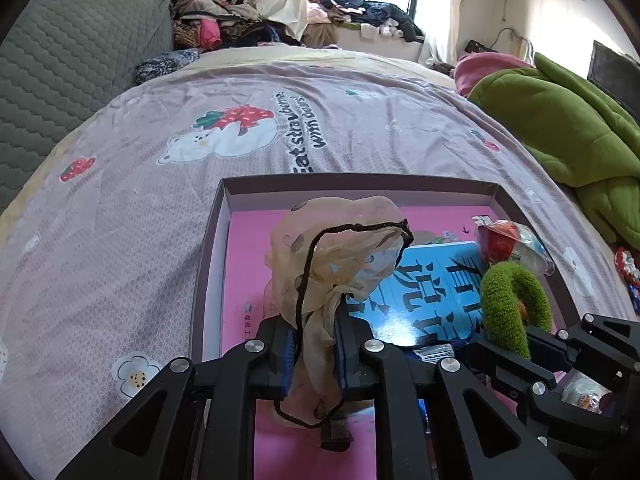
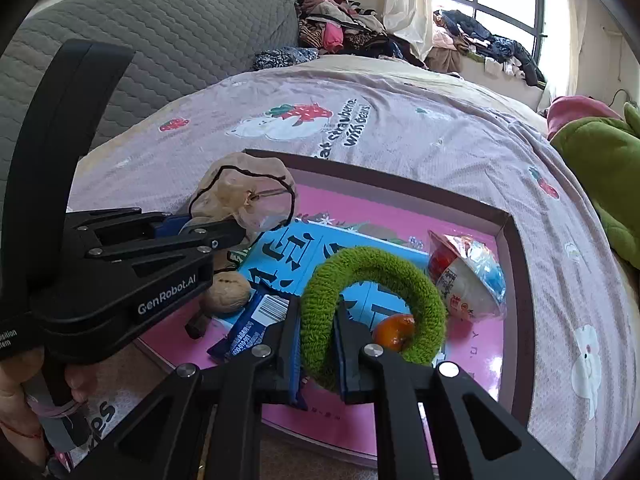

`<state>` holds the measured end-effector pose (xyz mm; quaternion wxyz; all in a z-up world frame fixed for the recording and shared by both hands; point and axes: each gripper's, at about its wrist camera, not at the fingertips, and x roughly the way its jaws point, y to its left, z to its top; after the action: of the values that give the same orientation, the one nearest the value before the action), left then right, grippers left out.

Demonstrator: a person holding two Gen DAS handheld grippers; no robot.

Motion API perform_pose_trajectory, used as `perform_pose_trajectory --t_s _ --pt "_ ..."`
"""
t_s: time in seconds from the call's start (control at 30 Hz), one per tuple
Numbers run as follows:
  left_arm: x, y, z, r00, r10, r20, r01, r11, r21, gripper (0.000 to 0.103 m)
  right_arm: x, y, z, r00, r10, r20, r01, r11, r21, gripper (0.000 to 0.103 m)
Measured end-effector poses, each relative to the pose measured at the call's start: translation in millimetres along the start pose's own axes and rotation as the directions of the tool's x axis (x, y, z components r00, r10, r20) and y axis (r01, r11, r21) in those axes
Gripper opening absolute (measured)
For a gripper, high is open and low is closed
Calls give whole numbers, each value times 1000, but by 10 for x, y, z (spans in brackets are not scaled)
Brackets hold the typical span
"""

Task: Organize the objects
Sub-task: 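Carry the scrunchie over the tray with the left tool while the right tool carries the ring alongside, then open the left tool to drop the scrunchie on the book while the right tool releases the ring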

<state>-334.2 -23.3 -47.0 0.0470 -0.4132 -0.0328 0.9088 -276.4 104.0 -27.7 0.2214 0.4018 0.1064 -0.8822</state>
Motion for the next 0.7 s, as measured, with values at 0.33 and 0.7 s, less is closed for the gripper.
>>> perform_pose_trajectory --t_s 0.33,0.7 --pt "52 -5 -24 1000 12 -21 -11 1000 4 23 44 3 -7 1000 -2 -17 3 1000 3 14" --pt "16 5 -12 1000 -8 -22 8 1000 -2 34 39 -29 -24 1000 -12 -27 13 1000 20 33"
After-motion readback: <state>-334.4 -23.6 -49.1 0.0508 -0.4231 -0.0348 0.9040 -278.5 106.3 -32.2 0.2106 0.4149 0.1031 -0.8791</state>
